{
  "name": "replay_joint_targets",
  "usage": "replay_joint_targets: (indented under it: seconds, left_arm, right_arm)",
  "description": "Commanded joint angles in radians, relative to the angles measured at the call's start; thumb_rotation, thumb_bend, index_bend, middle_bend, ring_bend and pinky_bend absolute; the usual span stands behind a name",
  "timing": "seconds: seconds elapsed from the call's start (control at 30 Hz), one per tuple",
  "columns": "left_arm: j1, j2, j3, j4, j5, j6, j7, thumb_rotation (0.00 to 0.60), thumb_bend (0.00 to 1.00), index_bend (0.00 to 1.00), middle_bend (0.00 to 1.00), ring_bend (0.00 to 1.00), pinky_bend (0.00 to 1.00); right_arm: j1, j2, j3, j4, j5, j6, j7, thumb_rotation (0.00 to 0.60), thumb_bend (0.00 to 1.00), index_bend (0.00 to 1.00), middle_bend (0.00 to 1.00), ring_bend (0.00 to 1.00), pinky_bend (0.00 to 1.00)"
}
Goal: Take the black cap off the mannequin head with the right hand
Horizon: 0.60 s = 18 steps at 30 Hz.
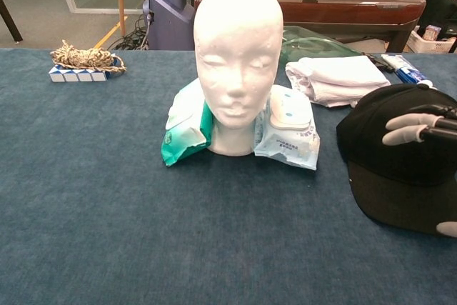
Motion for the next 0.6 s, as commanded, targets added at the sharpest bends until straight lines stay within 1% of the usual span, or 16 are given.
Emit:
replay_joint_targets:
  seconds: [0.03,0.2,0.37,0.47,0.6]
  left_arm:
    - [0.000,0.000,0.001,0.000,0.001,0.000,0.001,0.600,0.07,0.41,0.34,0.21,0.43]
    - [-0.001,-0.001,0.001,-0.002,0.003,-0.001,0.006,0.600,0.07,0.41,0.34,0.21,0.43]
    - [-0.002,-0.004,0.004,-0.002,0.004,-0.005,0.013,0.600,0.07,0.41,0.34,0.21,0.43]
    - [-0.003,-0.005,0.005,-0.002,0.005,-0.007,0.017,0.600,0.07,0.41,0.34,0.21,0.43]
    - [-0.005,-0.006,0.005,-0.003,0.004,-0.009,0.018,0.600,0.07,0.41,0.34,0.21,0.43]
  right_arm:
    - [-0.037,0.019,0.025,-0.032,0.010,0.062,-0.056,0.600,0.00,0.18,0.14,0.05,0.27]
    - [-0.080,0.059,0.056,-0.080,0.030,0.134,-0.108,0.600,0.00,0.19,0.16,0.05,0.27]
    - [-0.127,0.082,0.097,-0.109,0.091,0.189,-0.144,0.600,0.00,0.22,0.19,0.05,0.27]
    - [-0.142,0.079,0.118,-0.097,0.122,0.203,-0.128,0.600,0.00,0.24,0.21,0.06,0.27]
    - [-0.152,0.081,0.135,-0.076,0.157,0.197,-0.081,0.600,0.00,0.25,0.21,0.06,0.27]
